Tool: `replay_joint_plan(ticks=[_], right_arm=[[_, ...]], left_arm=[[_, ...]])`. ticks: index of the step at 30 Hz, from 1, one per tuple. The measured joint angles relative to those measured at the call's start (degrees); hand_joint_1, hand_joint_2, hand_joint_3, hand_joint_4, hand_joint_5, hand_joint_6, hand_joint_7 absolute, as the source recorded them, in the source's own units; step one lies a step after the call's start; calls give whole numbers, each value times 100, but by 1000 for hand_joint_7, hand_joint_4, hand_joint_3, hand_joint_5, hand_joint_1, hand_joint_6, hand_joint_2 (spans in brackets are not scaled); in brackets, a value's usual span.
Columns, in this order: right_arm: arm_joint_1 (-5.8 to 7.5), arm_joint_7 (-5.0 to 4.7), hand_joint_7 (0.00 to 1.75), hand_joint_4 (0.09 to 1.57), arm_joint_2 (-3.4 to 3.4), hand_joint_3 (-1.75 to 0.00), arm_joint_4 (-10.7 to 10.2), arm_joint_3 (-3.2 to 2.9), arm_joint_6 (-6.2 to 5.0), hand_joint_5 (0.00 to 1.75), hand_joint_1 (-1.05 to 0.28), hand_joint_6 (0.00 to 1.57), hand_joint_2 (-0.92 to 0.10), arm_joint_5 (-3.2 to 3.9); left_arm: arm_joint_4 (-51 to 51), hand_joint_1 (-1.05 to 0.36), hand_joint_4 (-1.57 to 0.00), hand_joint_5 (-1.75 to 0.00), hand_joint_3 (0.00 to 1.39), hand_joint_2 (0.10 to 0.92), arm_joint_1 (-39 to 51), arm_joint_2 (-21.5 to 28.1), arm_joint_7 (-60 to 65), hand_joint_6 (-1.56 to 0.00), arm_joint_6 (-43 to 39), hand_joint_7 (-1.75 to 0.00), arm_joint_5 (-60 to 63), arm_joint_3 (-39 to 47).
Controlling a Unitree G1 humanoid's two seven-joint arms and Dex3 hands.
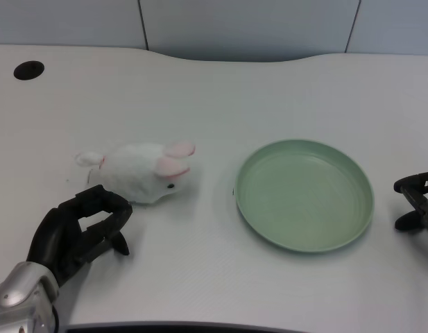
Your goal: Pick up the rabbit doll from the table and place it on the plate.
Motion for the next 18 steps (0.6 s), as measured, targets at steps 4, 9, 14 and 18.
replay_joint_plan(ticks=[4,9,14,18], right_arm=[[0,-4,950,925,0,-138,0,0,0,1080,-804,805,-921,-1],[0,-14,949,922,0,-140,-33,0,8,1084,-793,801,-921,-1],[0,-24,950,920,0,-138,-67,-1,40,1088,-783,805,-921,5],[1,-22,952,914,10,-141,-80,-3,43,1093,-784,812,-921,15]], left_arm=[[3,-509,-650,-1746,234,921,2,0,0,-645,-33,-1344,6,-3],[12,-528,-655,-1746,227,921,3,0,0,-654,-73,-1344,7,-2],[12,-509,-656,-1746,239,921,5,0,0,-652,-72,-1338,5,-1],[-22,-509,-679,-1744,279,921,52,11,76,-669,-205,-1318,131,-59]])
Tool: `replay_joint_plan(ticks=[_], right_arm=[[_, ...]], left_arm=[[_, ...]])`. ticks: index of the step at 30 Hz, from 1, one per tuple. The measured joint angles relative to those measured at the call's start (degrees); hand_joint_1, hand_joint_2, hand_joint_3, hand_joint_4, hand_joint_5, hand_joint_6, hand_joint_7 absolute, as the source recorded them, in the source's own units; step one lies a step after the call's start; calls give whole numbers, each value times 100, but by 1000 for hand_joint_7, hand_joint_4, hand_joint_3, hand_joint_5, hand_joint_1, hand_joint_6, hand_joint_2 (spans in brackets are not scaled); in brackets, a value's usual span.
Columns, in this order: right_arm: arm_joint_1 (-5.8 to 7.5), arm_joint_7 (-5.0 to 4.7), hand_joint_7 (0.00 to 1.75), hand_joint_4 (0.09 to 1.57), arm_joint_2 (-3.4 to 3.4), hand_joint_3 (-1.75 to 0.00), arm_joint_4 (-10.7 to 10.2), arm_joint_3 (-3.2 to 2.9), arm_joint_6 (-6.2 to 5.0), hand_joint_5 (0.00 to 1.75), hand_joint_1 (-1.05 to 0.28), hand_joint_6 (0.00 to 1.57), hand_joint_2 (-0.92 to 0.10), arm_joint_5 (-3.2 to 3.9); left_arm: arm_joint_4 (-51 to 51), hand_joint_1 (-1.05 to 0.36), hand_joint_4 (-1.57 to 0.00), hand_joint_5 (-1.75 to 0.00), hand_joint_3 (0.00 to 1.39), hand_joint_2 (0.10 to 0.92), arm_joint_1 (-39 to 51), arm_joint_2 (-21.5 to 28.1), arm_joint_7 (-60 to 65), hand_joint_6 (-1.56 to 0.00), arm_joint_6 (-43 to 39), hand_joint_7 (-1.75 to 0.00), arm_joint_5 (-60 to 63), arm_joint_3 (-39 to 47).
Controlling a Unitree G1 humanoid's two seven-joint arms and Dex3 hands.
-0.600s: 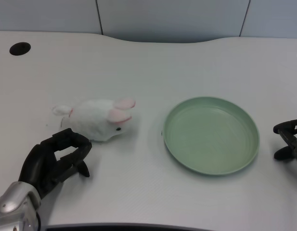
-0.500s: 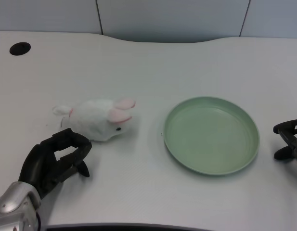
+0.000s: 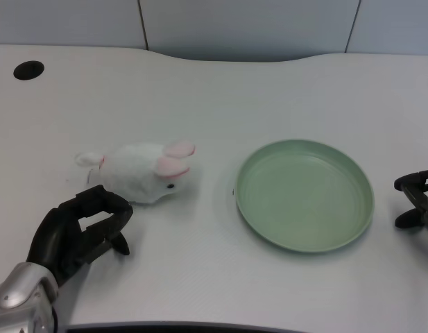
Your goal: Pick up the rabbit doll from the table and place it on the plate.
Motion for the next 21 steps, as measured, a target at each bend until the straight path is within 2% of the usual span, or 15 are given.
replay_joint_plan(ticks=[4,6,9,11,17,18,19,21], right_arm=[[21,-41,952,904,23,-141,-38,17,0,1098,-786,805,-921,-17],[34,-54,955,898,32,-137,-73,30,0,1099,-782,802,-921,-18],[37,-30,958,903,50,-128,-90,32,-1,1102,-781,800,-921,-8],[55,-2,962,915,53,-121,-108,32,-1,1103,-788,804,-921,-4],[89,6,959,894,54,-120,-144,43,9,1088,-794,810,-921,-8],[99,6,960,903,55,-115,-162,45,20,1093,-789,813,-919,-8],[108,7,960,907,59,-111,-187,45,30,1095,-787,814,-919,-5],[117,9,962,910,68,-105,-207,39,45,1093,-784,825,-919,8]], left_arm=[[-48,-514,-664,-1745,323,921,104,65,339,-677,-548,-1290,378,-174],[-113,-509,-688,-1746,298,921,109,111,443,-695,-864,-1276,518,-232],[-333,-485,-721,-1746,302,921,98,177,815,-703,-1229,-1253,882,-404],[-372,-477,-683,-1742,305,921,51,262,1153,-698,-1634,-1234,1283,-580],[-453,-537,-589,-1623,364,921,-528,886,2348,-650,-2126,-1103,2862,-1269],[-464,-568,-621,-1421,293,921,-675,1012,2543,-707,-2125,-867,3158,-1410],[-469,-579,-641,-1337,265,921,-806,1129,2709,-747,-2118,-746,3418,-1543],[-459,-568,-672,-1104,123,920,-1083,1298,2896,-813,-2082,-377,3738,-1762]])
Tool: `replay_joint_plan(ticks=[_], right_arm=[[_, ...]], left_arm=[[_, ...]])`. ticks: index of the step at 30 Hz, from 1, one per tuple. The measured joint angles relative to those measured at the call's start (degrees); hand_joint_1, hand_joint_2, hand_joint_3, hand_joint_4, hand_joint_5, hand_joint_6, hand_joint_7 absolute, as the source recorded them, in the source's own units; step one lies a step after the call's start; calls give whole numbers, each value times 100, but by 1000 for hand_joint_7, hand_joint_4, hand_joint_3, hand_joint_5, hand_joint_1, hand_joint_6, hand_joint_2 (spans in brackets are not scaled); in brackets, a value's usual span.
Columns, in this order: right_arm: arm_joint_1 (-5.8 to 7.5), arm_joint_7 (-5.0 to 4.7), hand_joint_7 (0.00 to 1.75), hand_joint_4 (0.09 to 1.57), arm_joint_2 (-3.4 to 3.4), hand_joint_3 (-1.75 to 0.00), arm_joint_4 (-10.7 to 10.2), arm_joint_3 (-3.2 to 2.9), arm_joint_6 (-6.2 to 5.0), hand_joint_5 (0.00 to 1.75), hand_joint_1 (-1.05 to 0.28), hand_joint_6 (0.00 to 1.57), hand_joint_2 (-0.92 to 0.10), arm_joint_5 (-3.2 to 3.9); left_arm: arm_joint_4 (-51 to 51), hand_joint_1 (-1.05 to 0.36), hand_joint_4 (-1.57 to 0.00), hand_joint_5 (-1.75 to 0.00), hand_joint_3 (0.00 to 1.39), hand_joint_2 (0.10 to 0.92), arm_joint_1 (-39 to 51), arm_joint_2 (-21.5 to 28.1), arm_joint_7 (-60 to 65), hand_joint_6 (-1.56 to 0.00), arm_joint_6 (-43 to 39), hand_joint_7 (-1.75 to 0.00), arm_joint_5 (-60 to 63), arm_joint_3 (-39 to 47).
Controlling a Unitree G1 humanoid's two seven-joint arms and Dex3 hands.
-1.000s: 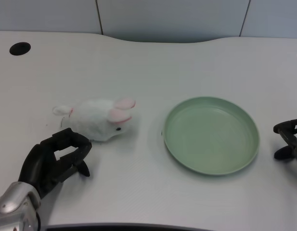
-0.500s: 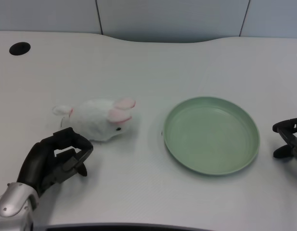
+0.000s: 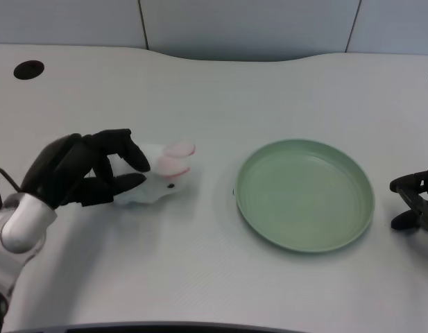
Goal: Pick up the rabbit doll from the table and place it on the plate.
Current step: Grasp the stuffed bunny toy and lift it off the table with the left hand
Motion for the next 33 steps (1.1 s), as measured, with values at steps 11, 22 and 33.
replay_joint_plan(ticks=[11,22,33], right_arm=[[77,-1,947,884,18,-128,-20,24,2,1085,-784,820,-921,-7],[103,1,933,908,23,-126,-57,54,-9,1084,-782,835,-921,1],[144,12,912,931,24,-125,-78,61,-105,1064,-790,842,-921,4]], left_arm=[[215,-854,-218,-110,51,921,-1062,501,536,-275,608,0,1792,-1534],[800,-1038,1,1,90,921,-1916,319,-141,-2,1369,1,2100,-2378],[1727,-1048,1,1,134,921,-2530,-295,-689,1,1897,1,2097,-2849]])
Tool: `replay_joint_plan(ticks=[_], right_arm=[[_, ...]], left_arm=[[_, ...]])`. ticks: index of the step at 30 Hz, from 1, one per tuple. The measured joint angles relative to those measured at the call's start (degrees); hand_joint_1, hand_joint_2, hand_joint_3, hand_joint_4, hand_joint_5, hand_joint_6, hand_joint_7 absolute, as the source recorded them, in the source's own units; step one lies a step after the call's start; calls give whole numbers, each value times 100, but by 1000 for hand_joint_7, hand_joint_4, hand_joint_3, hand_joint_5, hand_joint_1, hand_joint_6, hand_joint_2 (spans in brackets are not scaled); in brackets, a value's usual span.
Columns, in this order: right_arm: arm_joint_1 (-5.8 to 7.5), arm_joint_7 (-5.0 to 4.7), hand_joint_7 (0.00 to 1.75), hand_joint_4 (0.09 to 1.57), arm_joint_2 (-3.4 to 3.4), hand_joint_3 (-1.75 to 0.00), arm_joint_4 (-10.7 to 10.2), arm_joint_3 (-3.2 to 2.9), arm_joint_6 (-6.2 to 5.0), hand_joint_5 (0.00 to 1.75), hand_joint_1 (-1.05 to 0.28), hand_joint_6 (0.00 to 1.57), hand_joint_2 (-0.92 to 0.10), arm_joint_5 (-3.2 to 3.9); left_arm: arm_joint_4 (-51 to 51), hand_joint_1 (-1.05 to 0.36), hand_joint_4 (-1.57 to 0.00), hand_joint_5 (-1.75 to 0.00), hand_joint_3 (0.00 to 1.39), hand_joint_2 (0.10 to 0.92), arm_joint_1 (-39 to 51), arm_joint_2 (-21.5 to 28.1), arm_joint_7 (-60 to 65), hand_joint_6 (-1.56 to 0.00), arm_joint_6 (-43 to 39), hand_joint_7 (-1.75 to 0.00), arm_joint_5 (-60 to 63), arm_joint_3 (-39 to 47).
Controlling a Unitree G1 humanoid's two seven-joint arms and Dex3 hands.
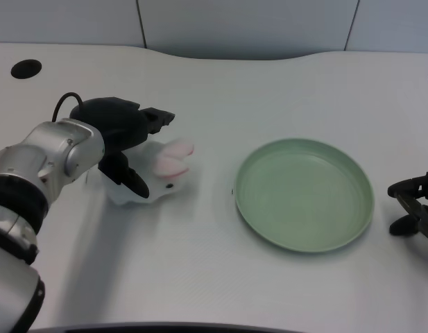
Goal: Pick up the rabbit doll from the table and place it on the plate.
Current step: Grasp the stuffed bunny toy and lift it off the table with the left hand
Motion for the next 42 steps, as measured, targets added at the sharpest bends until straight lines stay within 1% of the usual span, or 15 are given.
replay_joint_plan(ticks=[7,10,13,17,20,24,28,29,31,32,33,35,40,41,42], right_arm=[[54,35,902,953,2,-122,-70,16,-40,1056,-791,852,-921,1],[138,49,890,946,1,-122,-166,12,-42,1045,-794,848,-921,17],[229,6,886,920,0,-143,-310,40,3,1037,-786,830,-921,-12],[279,-21,885,925,-4,-147,-398,65,3,1040,-767,816,-921,-29],[346,17,889,931,-4,-141,-431,63,-8,1037,-777,819,-921,2],[486,59,896,916,-4,-131,-650,62,-1,1027,-788,821,-921,20],[578,61,900,909,-3,-139,-787,63,8,1027,-798,824,-921,21],[599,58,903,915,-3,-138,-808,63,12,1029,-803,831,-921,21],[621,58,905,918,-2,-134,-835,63,17,1030,-807,835,-921,25],[623,57,905,919,-1,-134,-843,63,21,1029,-809,835,-921,25],[625,52,905,919,-1,-137,-852,64,29,1029,-811,830,-921,21],[625,42,906,922,-1,-140,-876,65,52,1031,-809,822,-921,12],[626,42,910,913,-1,-143,-889,65,75,1030,-814,816,-921,12],[632,42,911,918,-1,-142,-918,65,107,1034,-807,816,-921,13],[641,41,913,922,0,-143,-957,65,135,1040,-799,813,-921,13]], left_arm=[[534,-1048,1,1,87,908,-165,-416,-70,1,406,1,85,-271],[672,-1048,1,1,66,899,-166,-506,-62,1,553,1,127,-397],[779,-1048,1,1,56,902,-162,-571,48,1,701,1,252,-572],[832,-1045,1,1,47,905,-134,-628,285,1,803,1,328,-705],[867,-1036,1,1,40,905,-50,-673,565,1,825,1,403,-825],[896,-1016,1,1,27,901,108,-671,1013,1,752,1,483,-944],[940,-909,-48,-27,3,843,211,-655,1501,-15,544,-7,501,-953],[946,-833,-116,-68,2,834,243,-643,1635,-61,470,-29,492,-941],[959,-775,-167,-108,2,831,309,-629,1836,-104,326,-48,448,-908],[970,-727,-194,-232,1,820,324,-629,1914,-186,282,-65,444,-898],[973,-677,-130,-501,0,814,333,-628,2010,-269,259,-63,445,-890],[982,-588,-101,-769,0,810,343,-621,2151,-385,242,-81,446,-888],[1000,-471,-97,-1067,2,827,348,-620,2247,-507,250,-153,459,-902],[1002,-408,-119,-1191,3,837,350,-620,2262,-511,252,-302,460,-905],[1002,-346,-154,-1307,2,853,356,-619,2305,-402,250,-671,460,-906]])
